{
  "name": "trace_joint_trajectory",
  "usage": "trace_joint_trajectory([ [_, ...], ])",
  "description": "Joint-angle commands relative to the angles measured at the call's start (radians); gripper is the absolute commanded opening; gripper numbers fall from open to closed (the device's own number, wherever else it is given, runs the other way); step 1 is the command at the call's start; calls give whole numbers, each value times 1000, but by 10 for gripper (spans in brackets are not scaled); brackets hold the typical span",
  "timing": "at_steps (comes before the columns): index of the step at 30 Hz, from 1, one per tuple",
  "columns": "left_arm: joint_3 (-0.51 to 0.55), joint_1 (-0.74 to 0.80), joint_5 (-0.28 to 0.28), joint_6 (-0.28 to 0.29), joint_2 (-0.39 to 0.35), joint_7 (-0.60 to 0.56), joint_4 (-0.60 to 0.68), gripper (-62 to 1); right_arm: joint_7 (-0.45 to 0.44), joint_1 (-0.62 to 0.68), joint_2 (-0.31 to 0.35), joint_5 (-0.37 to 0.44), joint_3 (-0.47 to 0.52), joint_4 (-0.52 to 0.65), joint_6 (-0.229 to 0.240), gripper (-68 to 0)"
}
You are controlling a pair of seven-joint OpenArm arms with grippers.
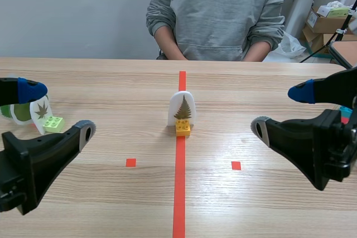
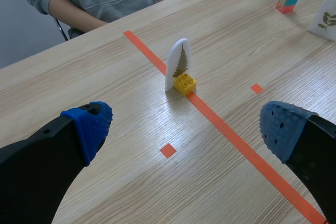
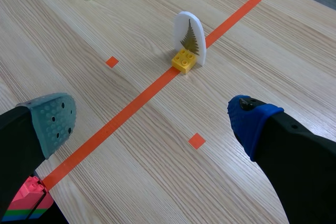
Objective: Do the leaf sorting experiment
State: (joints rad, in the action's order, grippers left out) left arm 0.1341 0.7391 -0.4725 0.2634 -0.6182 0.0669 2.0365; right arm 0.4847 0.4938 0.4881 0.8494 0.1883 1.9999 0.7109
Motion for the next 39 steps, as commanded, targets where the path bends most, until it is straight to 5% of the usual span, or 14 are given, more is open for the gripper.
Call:
trace_joint_trajectory([
  [1, 3, -3, -6, 2, 0, -18, 13, -6, -8, -9, 5, 11, 14, 1, -5, -84],
  [22, 3, -3, -6, 2, 0, -24, 13, -7, -9, -9, 5, 11, 14, 1, -6, -84],
  [27, 3, -3, -6, 2, 0, -24, 13, -7, -9, -12, 5, -52, 13, -5, -7, -84],
  [39, 3, -3, -6, 2, 3, -25, 13, -6, -90, -220, 36, -154, -85, -286, -6, -84],
])
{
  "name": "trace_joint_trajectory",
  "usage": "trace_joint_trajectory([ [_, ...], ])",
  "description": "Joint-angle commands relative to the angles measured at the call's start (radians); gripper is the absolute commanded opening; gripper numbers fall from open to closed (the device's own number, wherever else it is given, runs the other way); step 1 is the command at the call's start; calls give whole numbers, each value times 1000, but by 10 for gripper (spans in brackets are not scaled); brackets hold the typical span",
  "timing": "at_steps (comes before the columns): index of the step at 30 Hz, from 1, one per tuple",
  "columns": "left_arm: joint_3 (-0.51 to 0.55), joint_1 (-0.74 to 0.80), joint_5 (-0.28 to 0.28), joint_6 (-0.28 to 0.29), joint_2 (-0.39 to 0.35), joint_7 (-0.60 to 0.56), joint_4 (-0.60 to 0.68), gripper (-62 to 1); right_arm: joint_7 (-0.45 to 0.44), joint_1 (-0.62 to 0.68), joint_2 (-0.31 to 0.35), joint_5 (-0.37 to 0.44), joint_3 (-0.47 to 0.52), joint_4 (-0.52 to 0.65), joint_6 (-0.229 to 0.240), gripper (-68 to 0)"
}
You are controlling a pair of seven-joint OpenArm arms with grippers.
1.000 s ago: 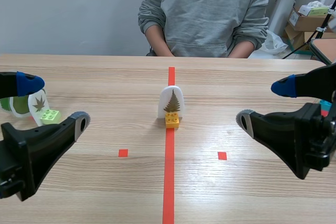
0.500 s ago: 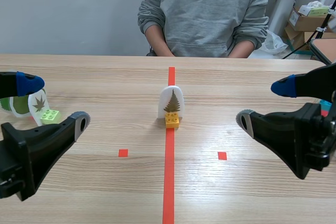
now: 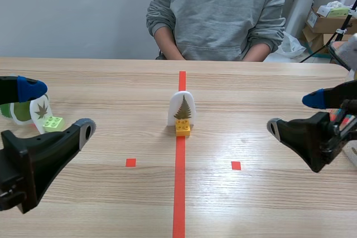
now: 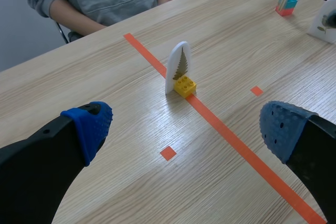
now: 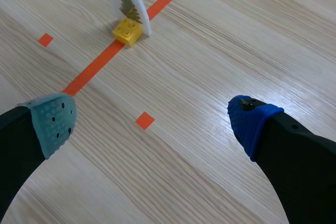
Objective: Do the leaf sorting experiment
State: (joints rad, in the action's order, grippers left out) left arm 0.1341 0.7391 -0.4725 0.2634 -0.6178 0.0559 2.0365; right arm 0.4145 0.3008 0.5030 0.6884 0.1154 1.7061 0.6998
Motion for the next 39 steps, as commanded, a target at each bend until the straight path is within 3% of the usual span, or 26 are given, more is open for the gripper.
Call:
trace_joint_trajectory([
  [1, 3, -3, -6, 2, 3, -14, 12, -6, -26, -57, 28, -2, -37, -20, 5, -84],
  [15, 3, -3, 14, 2, 6, -14, 12, -7, -212, -444, 36, -224, -414, -368, 2, -84],
  [20, 3, -3, 45, 2, 28, -14, 7, -7, -264, -557, 3, -246, -526, -490, -3, -84],
  [25, 3, -3, 47, 1, 53, -14, -11, -7, -288, -661, -54, -288, -603, -608, -5, -84],
  [31, 3, -3, 47, 1, 56, -14, -38, -7, -343, -751, -122, -343, -658, -723, -55, -82],
  [39, 3, -2, 47, 1, 58, -14, -56, -6, -383, -850, -196, -376, -732, -880, -80, -82],
])
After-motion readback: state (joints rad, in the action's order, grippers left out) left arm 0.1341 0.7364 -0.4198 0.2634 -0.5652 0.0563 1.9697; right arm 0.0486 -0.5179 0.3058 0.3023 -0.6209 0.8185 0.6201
